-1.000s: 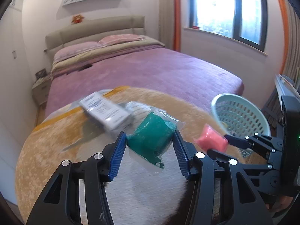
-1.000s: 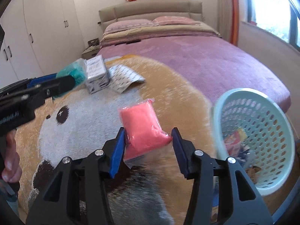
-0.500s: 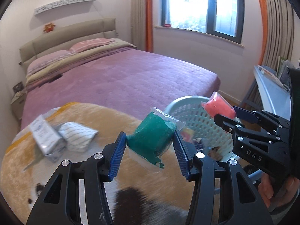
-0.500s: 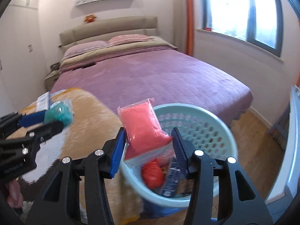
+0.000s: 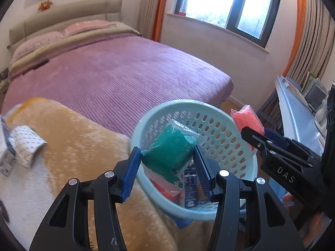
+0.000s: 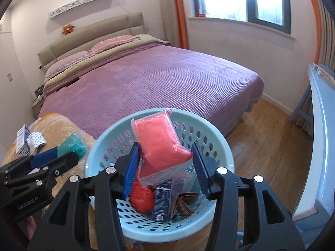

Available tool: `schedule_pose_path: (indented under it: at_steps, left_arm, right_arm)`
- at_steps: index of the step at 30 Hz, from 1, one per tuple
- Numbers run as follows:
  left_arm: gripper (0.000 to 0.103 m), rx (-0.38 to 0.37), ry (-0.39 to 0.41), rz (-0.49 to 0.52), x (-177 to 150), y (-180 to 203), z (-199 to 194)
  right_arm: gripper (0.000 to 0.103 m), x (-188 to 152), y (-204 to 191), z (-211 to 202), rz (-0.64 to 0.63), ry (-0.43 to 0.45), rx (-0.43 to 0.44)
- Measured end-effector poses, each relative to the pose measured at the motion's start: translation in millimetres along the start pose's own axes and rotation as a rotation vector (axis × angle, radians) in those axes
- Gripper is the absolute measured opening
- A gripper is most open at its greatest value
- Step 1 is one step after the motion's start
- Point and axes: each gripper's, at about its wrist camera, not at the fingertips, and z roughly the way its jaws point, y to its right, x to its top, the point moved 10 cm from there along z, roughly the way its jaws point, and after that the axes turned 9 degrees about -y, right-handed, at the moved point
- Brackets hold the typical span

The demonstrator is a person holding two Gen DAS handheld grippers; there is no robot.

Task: Collect trash
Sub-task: 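Carry the pink and teal packets over the basket and open both grippers, then move both open grippers back over the rug toward the remaining items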

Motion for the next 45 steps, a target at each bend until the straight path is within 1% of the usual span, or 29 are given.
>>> schedule_pose_path:
  at_steps: [4, 7, 9, 12, 14, 16, 20, 23, 25, 28, 32, 38, 41, 45]
  left_arm:
    - [0.05, -0.002, -0.022, -0.005, 1, 3, 16]
    - [0.052, -0.004, -0.032, -0.026, 1, 2, 24]
    - [0.052, -0.006, -0.035, -0.049, 2, 1, 30]
    - [0.056, -0.005, -0.041, -0.048, 1, 2, 35]
    - [0.073, 0.002, -0.042, -0.042, 0, 5, 36]
    - [0.079, 0.004, -0.028, -0.043, 1, 7, 33]
    - [0.081, -0.021, -0.021, -0.047, -2, 6, 24]
    - [0.082, -0.074, -0.011, -0.07, -6, 4, 11]
    - [0.082, -0.092, -0.002, -0.085, -10, 1, 0]
    - [0.082, -0.099, 0.014, -0.092, -15, 0, -14]
    - [0.082, -0.066, 0.054, -0.079, -22, -11, -39]
    - [0.082, 0.006, 0.109, -0.11, -29, -49, -79]
    - [0.086, 0.055, 0.142, -0.147, -30, -77, -99]
    - [0.089, 0.153, 0.193, -0.214, -28, -128, -127]
  right_arm:
    - [0.047, 0, 10, 15, 0.028, -0.031, -0.004]
    - [0.047, 0, 17, 27, 0.046, -0.055, -0.028]
    - [0.047, 0, 23, 32, 0.05, -0.057, -0.057]
    - [0.049, -1, 21, 36, 0.051, -0.065, -0.058]
    - [0.05, -4, 22, 39, 0.06, -0.076, -0.058]
    - [0.051, -6, 22, 41, 0.075, -0.087, -0.043]
    - [0.051, -5, 26, 32, 0.092, -0.07, -0.03]
    - [0.051, -5, 21, 19, 0.086, -0.047, -0.015]
    - [0.051, -4, 14, 12, 0.077, -0.037, 0.002]
    - [0.051, -3, -1, -2, 0.059, -0.018, 0.027]
    - [0.051, -1, -29, -20, 0.016, 0.009, 0.065]
    - [0.051, 0, -82, -45, -0.069, 0.039, 0.134]
    - [0.051, -2, -114, -51, -0.118, 0.043, 0.167]
    - [0.051, -8, -155, -49, -0.17, 0.041, 0.223]
